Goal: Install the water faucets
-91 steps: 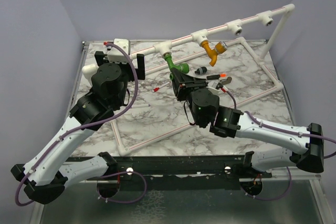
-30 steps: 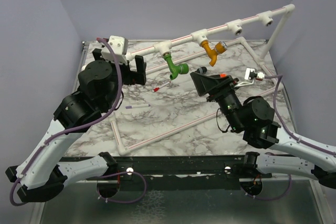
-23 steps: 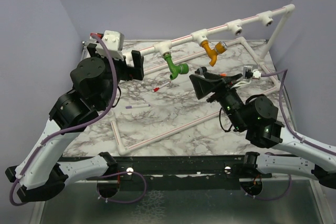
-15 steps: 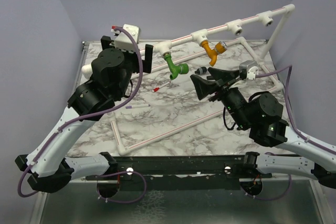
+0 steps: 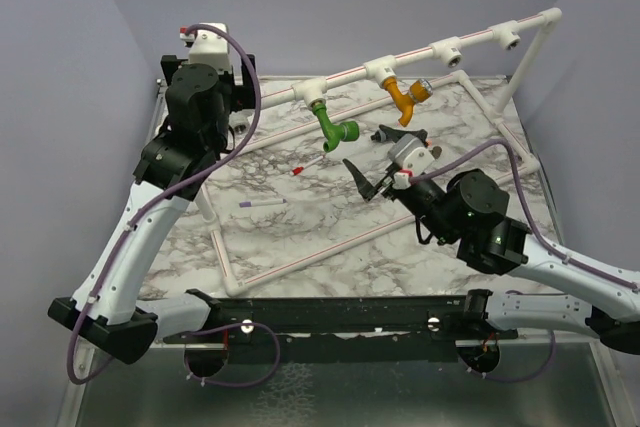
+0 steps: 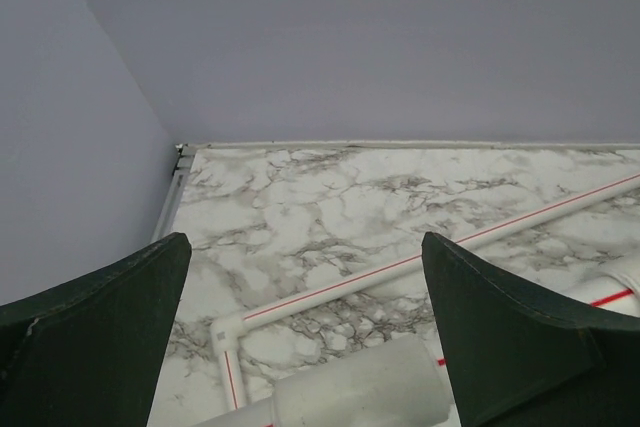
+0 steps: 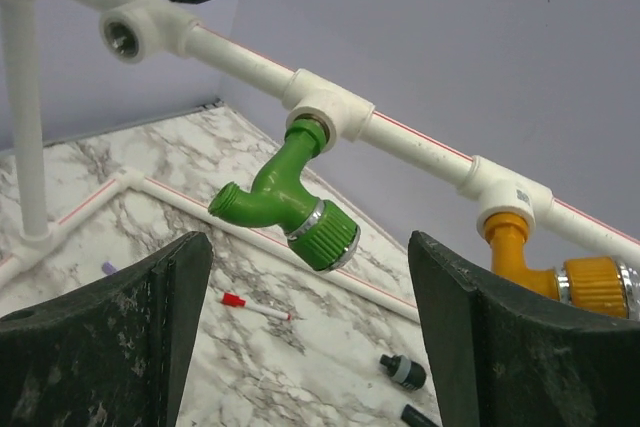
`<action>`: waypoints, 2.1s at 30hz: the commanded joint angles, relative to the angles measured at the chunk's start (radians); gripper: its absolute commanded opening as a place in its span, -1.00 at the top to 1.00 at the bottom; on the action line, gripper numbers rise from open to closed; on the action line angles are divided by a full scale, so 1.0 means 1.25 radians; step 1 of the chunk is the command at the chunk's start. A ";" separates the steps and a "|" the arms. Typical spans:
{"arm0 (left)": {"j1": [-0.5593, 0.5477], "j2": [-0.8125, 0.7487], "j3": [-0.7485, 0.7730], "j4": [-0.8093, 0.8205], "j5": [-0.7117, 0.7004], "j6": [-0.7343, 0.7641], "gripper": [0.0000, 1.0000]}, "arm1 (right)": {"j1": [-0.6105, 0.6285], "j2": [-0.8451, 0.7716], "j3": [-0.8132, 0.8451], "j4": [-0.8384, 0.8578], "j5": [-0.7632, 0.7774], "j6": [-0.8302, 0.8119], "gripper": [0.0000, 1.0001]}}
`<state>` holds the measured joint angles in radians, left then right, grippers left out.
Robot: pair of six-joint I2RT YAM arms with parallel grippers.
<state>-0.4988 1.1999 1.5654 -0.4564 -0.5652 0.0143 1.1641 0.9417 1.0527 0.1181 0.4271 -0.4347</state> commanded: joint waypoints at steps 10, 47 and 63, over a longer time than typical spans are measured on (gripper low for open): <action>0.162 -0.004 -0.111 0.075 0.043 -0.071 -0.98 | 0.000 0.054 -0.012 0.025 -0.131 -0.232 -0.73; 0.134 -0.016 -0.299 0.074 0.032 -0.083 -0.97 | 0.000 0.194 -0.132 0.365 0.002 -0.505 -0.39; 0.120 -0.006 -0.244 0.050 0.041 -0.089 -0.98 | 0.000 0.229 -0.134 0.433 0.079 -0.473 0.86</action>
<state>-0.3035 1.1522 1.2705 -0.2085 -0.5823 -0.1078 1.1637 1.2072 0.8906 0.6037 0.4732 -1.0714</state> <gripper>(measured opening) 0.988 0.218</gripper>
